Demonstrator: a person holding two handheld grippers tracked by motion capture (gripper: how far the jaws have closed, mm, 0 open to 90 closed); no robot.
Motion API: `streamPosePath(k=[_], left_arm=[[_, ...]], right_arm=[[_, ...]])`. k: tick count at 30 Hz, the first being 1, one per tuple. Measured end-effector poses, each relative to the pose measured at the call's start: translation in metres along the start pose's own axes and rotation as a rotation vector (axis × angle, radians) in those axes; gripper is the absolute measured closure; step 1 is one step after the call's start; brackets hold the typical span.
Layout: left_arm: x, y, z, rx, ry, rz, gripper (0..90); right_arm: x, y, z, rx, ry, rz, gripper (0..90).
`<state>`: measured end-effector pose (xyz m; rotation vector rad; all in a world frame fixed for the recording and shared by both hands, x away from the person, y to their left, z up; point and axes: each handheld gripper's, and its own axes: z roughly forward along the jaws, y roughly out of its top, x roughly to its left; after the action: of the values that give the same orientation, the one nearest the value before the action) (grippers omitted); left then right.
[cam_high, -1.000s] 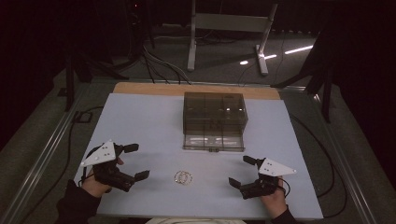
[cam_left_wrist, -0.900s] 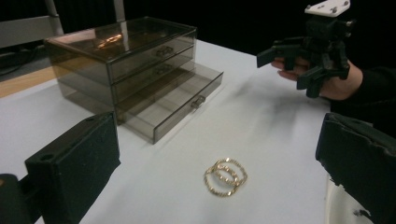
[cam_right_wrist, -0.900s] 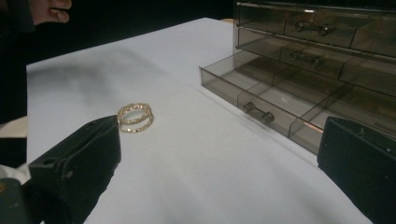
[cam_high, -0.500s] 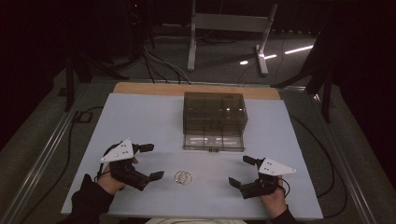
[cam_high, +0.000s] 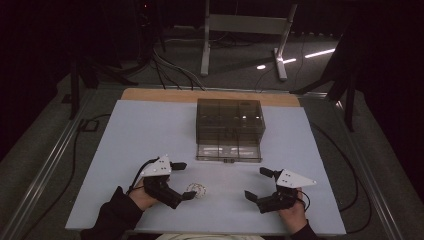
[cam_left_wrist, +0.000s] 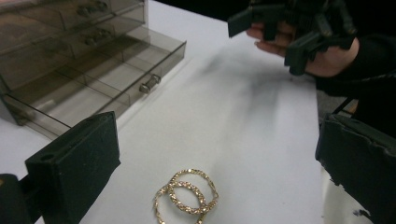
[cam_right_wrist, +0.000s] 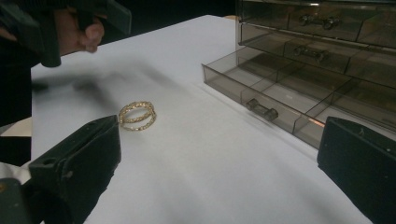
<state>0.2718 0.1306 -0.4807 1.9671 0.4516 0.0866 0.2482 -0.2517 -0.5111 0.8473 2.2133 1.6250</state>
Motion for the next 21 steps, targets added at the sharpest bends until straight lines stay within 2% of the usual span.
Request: streamPosePath(k=[4,8,11,13,15,16,18,21], left_arm=[[-0.003,-0.007,0.010,0.043,-0.009,0.023,0.8],[0.000,-0.012,0.016,0.077,-0.007,-0.020,2.1],[0.003,-0.014,0.017,0.120,-0.003,-0.059,4.1],[0.003,-0.016,0.019,0.148,0.003,-0.069,6.6],[0.003,-0.017,0.020,0.174,0.008,-0.055,8.8],[0.003,-0.018,0.020,0.180,0.007,-0.051,13.0],[0.004,-0.019,0.022,0.194,0.010,-0.065,16.7],[0.003,-0.021,0.025,0.237,0.032,-0.057,20.7]], right_arm=[[0.000,0.000,0.000,0.003,0.002,0.001,0.0],[0.000,0.000,0.000,0.004,0.003,0.003,0.0],[0.000,0.000,0.001,0.005,0.003,-0.001,0.0],[0.000,0.000,0.001,0.005,0.003,0.005,0.0],[0.000,0.000,0.001,0.007,0.003,0.003,0.0],[0.000,0.000,0.001,0.009,0.003,0.002,0.0],[0.000,0.000,0.001,0.009,0.003,0.004,0.0],[0.000,0.000,0.001,0.007,0.003,0.002,0.0]])
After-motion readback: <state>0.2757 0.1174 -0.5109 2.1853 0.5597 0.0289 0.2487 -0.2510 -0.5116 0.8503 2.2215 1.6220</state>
